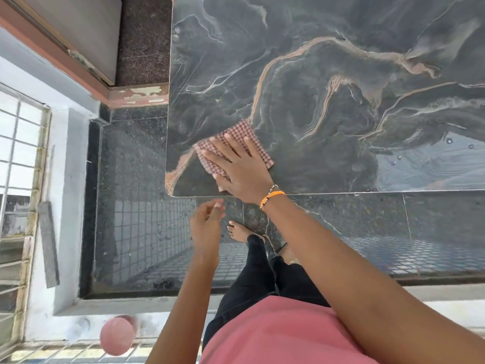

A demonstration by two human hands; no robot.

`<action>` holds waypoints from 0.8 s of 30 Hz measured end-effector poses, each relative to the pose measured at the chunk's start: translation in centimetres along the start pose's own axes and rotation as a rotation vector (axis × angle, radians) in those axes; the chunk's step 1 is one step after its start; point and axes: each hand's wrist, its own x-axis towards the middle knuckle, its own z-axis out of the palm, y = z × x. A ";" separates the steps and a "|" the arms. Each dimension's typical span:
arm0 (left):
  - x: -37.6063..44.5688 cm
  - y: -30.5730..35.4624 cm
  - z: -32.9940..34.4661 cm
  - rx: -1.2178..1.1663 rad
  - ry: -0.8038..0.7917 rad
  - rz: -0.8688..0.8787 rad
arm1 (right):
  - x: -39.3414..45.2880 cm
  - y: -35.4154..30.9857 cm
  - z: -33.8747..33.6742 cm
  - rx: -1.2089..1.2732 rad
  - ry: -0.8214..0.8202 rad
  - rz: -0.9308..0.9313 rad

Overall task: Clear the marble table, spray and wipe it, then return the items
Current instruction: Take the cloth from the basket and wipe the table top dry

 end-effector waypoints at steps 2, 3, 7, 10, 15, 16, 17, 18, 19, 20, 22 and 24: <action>-0.9 0.2 0.9 0.237 -0.030 0.255 | -1.7 3.9 -0.9 0.007 0.064 0.149; -1.3 0.4 1.4 0.323 -0.066 0.402 | -2.8 6.2 -1.4 0.000 0.086 0.223; -2.1 1.2 4.3 0.678 -0.238 0.894 | -8.8 14.8 -3.1 -0.010 0.154 0.523; -2.3 1.7 6.5 0.821 -0.313 1.035 | -14.0 19.2 -4.1 0.038 0.202 0.724; -2.6 0.6 7.8 0.977 -0.361 1.025 | -19.6 20.4 -4.0 0.130 0.277 0.997; -2.6 0.3 7.7 0.994 -0.364 1.018 | -19.6 19.4 -3.6 0.149 0.308 1.049; -2.7 0.1 7.7 1.005 -0.369 1.013 | -19.3 18.2 -3.2 0.167 0.340 1.088; -2.7 0.1 7.6 1.012 -0.379 1.011 | -18.6 16.7 -2.8 0.181 0.362 1.100; -2.7 0.1 7.5 1.008 -0.390 1.008 | -17.7 15.2 -2.4 0.178 0.363 1.077; -2.7 0.2 7.5 0.998 -0.398 1.004 | -16.6 13.6 -2.0 0.166 0.347 1.024; -3.1 0.4 7.7 0.949 -0.396 0.968 | -14.3 10.7 -1.2 0.131 0.288 0.869; -3.4 0.4 7.8 0.891 -0.346 0.905 | -12.0 8.1 -0.5 0.095 0.222 0.670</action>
